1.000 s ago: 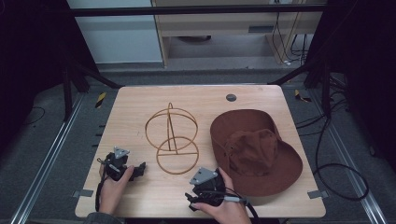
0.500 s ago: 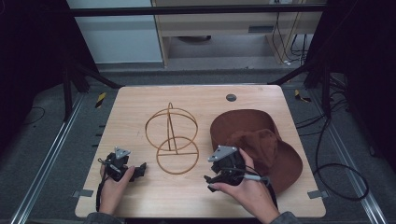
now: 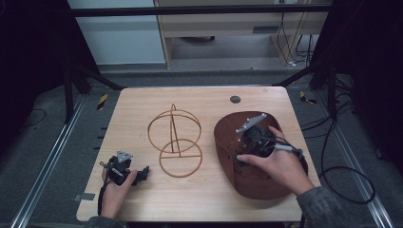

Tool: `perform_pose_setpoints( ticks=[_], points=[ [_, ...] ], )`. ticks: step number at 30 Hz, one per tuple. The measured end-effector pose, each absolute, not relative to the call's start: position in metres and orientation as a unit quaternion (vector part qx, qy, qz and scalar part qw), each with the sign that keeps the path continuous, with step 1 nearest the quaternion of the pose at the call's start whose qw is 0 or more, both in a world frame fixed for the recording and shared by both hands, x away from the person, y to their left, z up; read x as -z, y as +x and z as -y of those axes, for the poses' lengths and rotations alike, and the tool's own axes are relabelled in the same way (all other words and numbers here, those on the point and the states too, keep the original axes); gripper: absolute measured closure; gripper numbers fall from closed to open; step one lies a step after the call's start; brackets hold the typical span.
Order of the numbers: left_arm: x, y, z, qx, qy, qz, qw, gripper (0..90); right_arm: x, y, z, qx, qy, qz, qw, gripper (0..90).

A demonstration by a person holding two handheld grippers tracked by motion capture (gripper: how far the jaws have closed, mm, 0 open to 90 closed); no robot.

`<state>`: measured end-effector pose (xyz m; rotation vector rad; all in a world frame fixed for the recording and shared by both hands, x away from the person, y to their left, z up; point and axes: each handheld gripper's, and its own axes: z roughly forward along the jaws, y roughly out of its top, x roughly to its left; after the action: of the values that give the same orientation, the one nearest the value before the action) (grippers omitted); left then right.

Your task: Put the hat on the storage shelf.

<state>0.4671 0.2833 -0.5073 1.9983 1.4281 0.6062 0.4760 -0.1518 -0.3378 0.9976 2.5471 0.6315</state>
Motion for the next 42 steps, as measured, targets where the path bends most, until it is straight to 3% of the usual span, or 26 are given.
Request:
perform_pose_setpoints(
  ticks=[8,17,42],
  points=[
    [0.508,0.468,-0.28,-0.226,0.758,-0.531,0.305,0.0,0.327,0.51,0.173,-0.188,0.372,-0.895,0.158,15.1],
    [0.507,0.468,-0.281,-0.223,0.761,-0.527,0.305,0.0,0.34,0.551,0.178,-0.148,0.388,-0.903,0.108,10.6],
    [0.508,0.468,-0.281,-0.224,0.761,-0.526,0.308,0.0,0.379,0.563,0.176,-0.116,0.342,-0.931,0.056,17.3]
  ],
)
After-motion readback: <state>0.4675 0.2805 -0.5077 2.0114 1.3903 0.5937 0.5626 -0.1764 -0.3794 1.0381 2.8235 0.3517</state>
